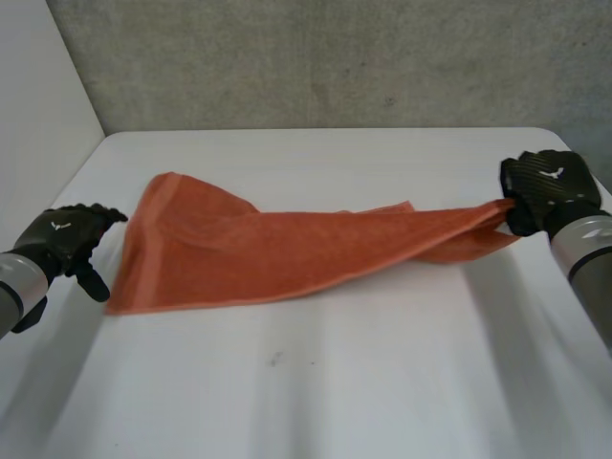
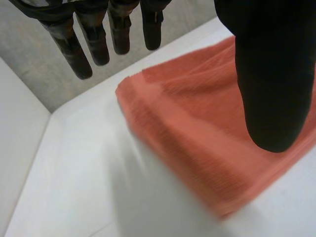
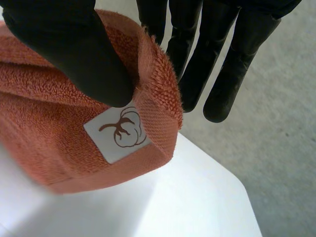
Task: Fold the laundry
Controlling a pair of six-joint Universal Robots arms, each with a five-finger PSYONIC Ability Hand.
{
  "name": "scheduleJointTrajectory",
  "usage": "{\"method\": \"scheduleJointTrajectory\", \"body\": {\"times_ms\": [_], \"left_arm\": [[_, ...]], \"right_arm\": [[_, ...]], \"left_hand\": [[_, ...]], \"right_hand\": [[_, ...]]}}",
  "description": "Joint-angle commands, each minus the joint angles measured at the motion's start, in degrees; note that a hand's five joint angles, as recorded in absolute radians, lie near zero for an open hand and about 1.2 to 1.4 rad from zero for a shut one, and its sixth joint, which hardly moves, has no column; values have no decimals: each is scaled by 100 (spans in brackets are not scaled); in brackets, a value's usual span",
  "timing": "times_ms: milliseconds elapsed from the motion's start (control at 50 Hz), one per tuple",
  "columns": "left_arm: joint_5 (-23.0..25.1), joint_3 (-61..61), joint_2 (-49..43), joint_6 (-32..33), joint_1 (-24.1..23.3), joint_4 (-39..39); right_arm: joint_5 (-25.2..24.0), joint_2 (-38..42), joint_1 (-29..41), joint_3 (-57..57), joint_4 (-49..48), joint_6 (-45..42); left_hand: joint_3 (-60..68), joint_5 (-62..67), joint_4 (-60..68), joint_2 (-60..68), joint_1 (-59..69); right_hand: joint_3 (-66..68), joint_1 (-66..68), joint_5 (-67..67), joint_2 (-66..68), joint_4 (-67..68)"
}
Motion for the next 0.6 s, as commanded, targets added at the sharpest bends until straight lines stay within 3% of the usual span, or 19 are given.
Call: {"method": "scheduleJointTrajectory", "body": {"times_ms": [20,120,600], "left_arm": [[358,-3,-376,295,52,-60],[499,-29,-596,286,-89,-61],[473,67,-1097,312,-397,45]], "right_arm": [[-316,494,-328,-107,3,-47],[-307,661,-293,-142,12,-38],[-307,890,-266,-54,3,-126]], "left_hand": [[1230,1207,1230,1188,1199],[1885,1862,1885,1843,1854],[1483,1460,1483,1441,1452]], "right_hand": [[1261,2426,1392,1292,1197],[1261,2426,1392,1292,1197],[1261,2426,1392,1292,1197]]}}
